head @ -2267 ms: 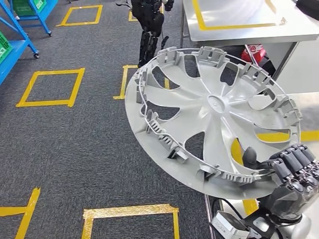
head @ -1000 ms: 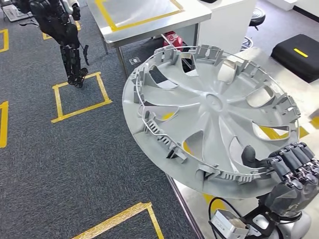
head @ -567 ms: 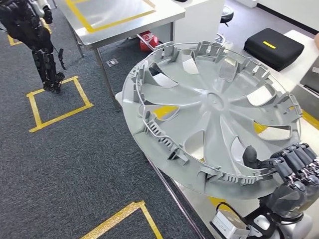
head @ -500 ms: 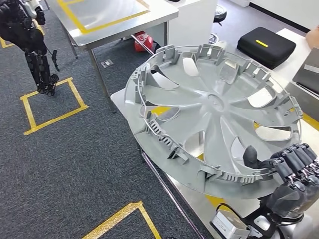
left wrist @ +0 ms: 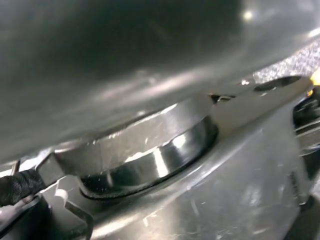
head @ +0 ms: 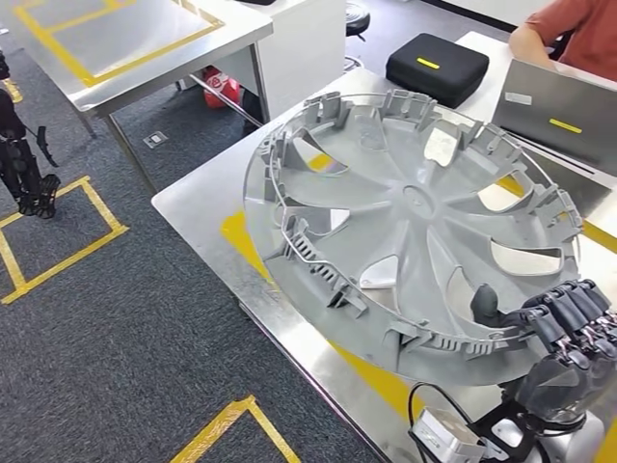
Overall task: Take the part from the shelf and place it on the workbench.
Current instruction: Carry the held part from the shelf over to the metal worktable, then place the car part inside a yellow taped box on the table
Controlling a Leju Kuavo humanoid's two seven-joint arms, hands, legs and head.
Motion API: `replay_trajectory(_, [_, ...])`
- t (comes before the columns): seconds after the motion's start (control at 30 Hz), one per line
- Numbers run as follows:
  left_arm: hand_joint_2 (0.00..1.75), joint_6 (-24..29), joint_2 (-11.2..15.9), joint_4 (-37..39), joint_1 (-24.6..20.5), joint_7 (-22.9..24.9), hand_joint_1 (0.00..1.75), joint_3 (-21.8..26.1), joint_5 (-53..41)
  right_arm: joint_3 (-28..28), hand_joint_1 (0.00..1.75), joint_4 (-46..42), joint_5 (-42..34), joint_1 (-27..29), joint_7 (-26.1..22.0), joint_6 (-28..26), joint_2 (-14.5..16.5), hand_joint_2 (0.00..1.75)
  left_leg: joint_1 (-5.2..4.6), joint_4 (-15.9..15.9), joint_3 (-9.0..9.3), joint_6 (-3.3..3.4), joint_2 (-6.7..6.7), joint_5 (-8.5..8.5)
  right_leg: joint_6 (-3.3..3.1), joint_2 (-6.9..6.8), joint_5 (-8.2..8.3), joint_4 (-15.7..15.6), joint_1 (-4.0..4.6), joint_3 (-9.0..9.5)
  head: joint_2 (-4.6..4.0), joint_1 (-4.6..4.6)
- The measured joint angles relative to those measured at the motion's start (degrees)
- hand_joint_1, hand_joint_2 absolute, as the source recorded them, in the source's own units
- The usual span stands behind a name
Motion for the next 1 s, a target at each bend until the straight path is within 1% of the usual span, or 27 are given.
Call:
replay_trajectory(0.03, [0.00,0.0,0.0,0.0,0.0,0.0,0.00,0.0,0.0,0.0,1.75,0.0,0.0,0.1,0.0,0.0,0.0,1.75,-0.06,-2.3,1.06,0.37,-0.33,1.70,0.02,0.73,0.12,0.0,0.08,-0.04,0.00,0.00])
replay_trajectory(0.07, [0.00,0.0,0.0,0.0,0.0,0.0,0.00,0.0,0.0,0.0,1.75,0.0,0.0,0.2,0.0,0.0,0.0,1.75,-0.16,-6.0,2.79,0.88,-1.24,3.87,0.04,1.40,0.24,0.0,0.11,-0.07,0.00,0.01])
replay_trajectory(0.1, [0.00,0.0,0.0,0.0,0.0,0.0,0.00,0.0,0.0,0.0,1.75,0.0,0.0,0.3,0.0,0.0,0.0,1.75,-0.24,-9.8,4.54,1.46,-2.66,5.48,0.15,2.00,0.37,0.0,0.14,-0.15,0.00,0.03])
replay_trajectory(0.13, [0.00,0.0,0.1,-0.1,0.0,0.0,0.00,0.0,0.0,0.0,1.75,0.0,0.0,0.3,0.0,0.0,0.0,1.75,-0.35,-12.9,5.96,1.95,-3.90,6.55,0.33,2.62,0.53,0.0,0.08,-0.30,0.00,0.01])
replay_trajectory(0.17, [0.00,0.0,0.2,-0.1,0.0,0.0,0.00,0.0,0.0,0.0,1.75,0.0,0.0,0.2,0.0,0.0,0.0,1.75,-0.46,-14.7,6.75,2.33,-4.79,6.90,0.61,3.16,0.72,0.0,-0.06,-0.54,-0.01,-0.02])
replay_trajectory(0.2, [0.00,0.0,0.2,-0.1,-0.1,0.0,0.00,0.0,0.0,0.0,1.75,0.0,0.0,0.2,0.0,0.0,0.0,1.75,-0.56,-15.4,6.99,2.58,-4.98,6.78,1.01,3.72,0.97,-0.1,-0.21,-0.80,-0.01,-0.06])
replay_trajectory(0.23, [0.00,0.0,0.2,-0.2,-0.1,0.0,0.00,0.0,0.0,0.0,1.75,0.0,0.1,0.3,0.0,0.0,0.0,1.75,-0.67,-15.9,7.07,2.70,-4.48,6.95,1.46,4.31,1.26,-0.2,-0.34,-1.06,-0.01,-0.10])
replay_trajectory(0.27, [0.00,0.0,0.2,-0.2,-0.2,0.0,0.00,0.0,0.0,0.0,1.75,0.0,0.1,0.3,0.0,0.0,0.0,1.75,-0.58,-16.4,7.13,2.72,-3.77,7.27,1.77,4.32,1.35,-0.2,-0.38,-1.38,-0.01,-0.11])
replay_trajectory(0.3, [0.00,0.0,0.2,-0.3,-0.2,0.0,0.00,0.0,0.0,0.0,1.75,0.0,0.1,0.3,0.0,0.0,0.0,1.75,-0.47,-17.1,7.21,2.78,-3.13,7.69,2.00,3.48,0.89,0.3,-0.28,-1.90,-0.01,-0.02])
replay_trajectory(0.33, [0.00,0.0,0.1,-0.3,-0.3,0.0,0.00,0.0,0.0,0.0,1.75,0.0,0.1,0.3,0.0,0.0,0.0,1.75,-0.34,-17.7,7.25,2.83,-2.39,8.12,2.16,2.15,-0.27,1.7,-0.16,-2.79,-0.01,0.17])
replay_trajectory(0.4, [0.00,0.0,0.1,-0.4,-0.2,0.0,0.00,0.0,0.0,-0.1,1.75,0.0,0.1,0.1,0.0,0.0,-0.1,1.75,-0.30,-18.1,7.12,2.94,-0.87,8.47,2.45,-0.82,-4.13,7.9,-0.05,-5.61,-0.01,0.51])
replay_trajectory(0.43, [0.00,-0.1,0.1,-0.4,-0.1,0.0,0.00,0.0,0.0,-0.1,1.75,0.1,0.1,0.1,0.0,0.0,-0.1,1.75,-0.32,-18.1,7.00,2.96,-0.03,8.49,2.71,-1.43,-5.78,11.5,-0.12,-6.99,0.00,0.60])
replay_trajectory(0.47, [0.00,-0.1,0.0,-0.4,0.0,0.0,0.00,0.0,0.0,-0.1,1.75,0.1,0.1,0.1,0.0,0.0,-0.2,1.75,-0.33,-18.0,6.93,2.94,0.78,8.47,2.98,-1.74,-6.59,13.9,-0.20,-7.78,0.00,0.61])
replay_trajectory(0.5, [0.00,-0.1,0.0,-0.4,0.0,0.0,0.00,0.0,0.0,-0.1,1.75,0.2,0.1,0.1,0.0,0.0,-0.2,1.75,-0.30,-17.9,6.90,2.88,1.54,8.43,3.26,-1.98,-6.33,14.3,-0.31,-7.57,0.00,0.62])
replay_trajectory(0.53, [0.00,-0.1,0.0,-0.4,0.0,0.0,0.00,0.0,0.0,-0.1,1.75,0.2,0.1,0.1,0.0,0.0,-0.2,1.75,-0.24,-17.8,6.88,2.75,2.23,8.35,3.52,-2.31,-5.17,12.6,-0.44,-6.31,0.00,0.62])
replay_trajectory(0.57, [0.00,-0.1,0.0,-0.4,-0.1,0.0,0.00,0.0,0.0,-0.1,1.75,0.3,0.1,0.1,0.0,0.0,-0.3,1.75,-0.16,-17.6,6.87,2.53,2.84,8.19,3.76,-2.99,-3.46,9.2,-0.60,-4.11,0.00,0.63])
replay_trajectory(0.6, [0.00,-0.1,0.0,-0.4,-0.1,0.0,0.00,0.0,0.0,-0.1,1.75,0.3,0.1,0.0,0.0,0.0,-0.3,1.75,-0.21,-17.2,6.81,2.17,3.39,7.92,4.00,-4.21,-2.33,5.3,-0.54,-1.77,-0.01,0.68])
replay_trajectory(0.63, [0.00,-0.1,0.0,-0.4,-0.1,0.0,0.00,0.0,0.0,-0.1,1.75,0.4,0.1,-0.1,0.0,0.0,-0.3,1.75,-0.30,-16.6,6.68,1.82,3.85,7.62,3.84,-5.16,-1.58,2.2,-0.49,0.09,-0.01,0.73])
replay_trajectory(0.67, [0.00,-0.2,0.0,-0.4,-0.1,0.0,0.00,0.0,0.0,-0.1,1.75,0.4,0.1,-0.2,0.0,0.0,-0.3,1.75,-0.44,-16.1,6.55,1.53,4.26,7.37,3.49,-5.84,-1.36,0.4,-0.38,1.17,-0.01,0.72])
replay_trajectory(0.7, [0.00,-0.2,0.1,-0.4,-0.1,0.0,0.00,0.0,0.0,-0.1,1.75,0.4,0.1,-0.3,0.0,0.0,-0.3,1.75,-0.60,-15.8,6.44,1.32,4.69,7.21,2.98,-5.99,-1.62,-0.2,-0.19,1.43,-0.01,0.68])
replay_trajectory(0.77, [0.00,-0.2,0.0,-0.5,-0.2,0.0,0.00,0.0,0.0,-0.2,1.75,0.4,0.1,-0.2,0.0,0.0,-0.4,1.75,-0.53,-15.4,6.41,1.06,5.37,7.00,1.90,-4.87,-1.40,-0.1,-0.18,1.14,0.00,0.54])
replay_trajectory(0.8, [0.00,-0.2,0.1,-0.5,-0.3,0.0,0.00,0.0,0.0,-0.2,1.75,0.4,0.1,-0.2,0.0,0.0,-0.4,1.75,-0.38,-14.9,6.27,0.82,4.86,6.44,1.54,-4.34,-1.27,-0.1,-0.21,1.03,0.00,0.50])
replay_trajectory(0.83, [0.00,-0.2,0.1,-0.6,-0.3,0.0,0.00,0.0,0.0,-0.2,1.75,0.4,0.1,-0.2,0.0,0.0,-0.4,1.75,-0.18,-13.5,5.74,0.53,3.79,5.27,1.20,-3.84,-1.12,-0.1,-0.28,0.94,0.00,0.46])
replay_trajectory(0.9, [0.00,-0.2,0.1,-0.6,-0.3,0.0,0.00,0.0,0.0,-0.3,1.75,0.5,0.1,-0.3,0.0,0.0,-0.4,1.75,0.13,-7.1,3.13,0.04,1.10,1.46,0.70,-2.81,-0.90,-0.1,-0.34,0.76,0.00,0.32])
replay_trajectory(0.93, [0.00,-0.2,0.0,-0.6,-0.2,0.0,0.00,0.0,0.0,-0.3,1.75,0.5,0.1,-0.3,0.0,0.0,-0.4,1.75,0.20,-3.0,1.38,-0.07,0.42,-0.36,0.54,-2.22,-0.81,-0.1,-0.30,0.67,0.00,0.29])
replay_trajectory(0.97, [0.00,-0.2,0.0,-0.6,-0.1,0.0,0.00,0.0,0.0,-0.3,1.75,0.5,0.1,-0.3,0.0,0.0,-0.4,1.75,0.22,0.2,-0.02,-0.06,0.14,-1.35,0.44,-1.54,-0.74,-0.1,-0.25,0.61,0.00,0.29])
replay_trajectory(1.0, [0.00,-0.2,0.0,-0.6,0.0,0.0,0.00,0.0,0.0,-0.3,1.75,0.6,0.1,-0.3,0.0,0.0,-0.4,1.75,0.22,1.5,-0.63,0.05,0.02,-1.19,0.36,-0.86,-0.68,-0.1,-0.18,0.59,0.00,0.28])
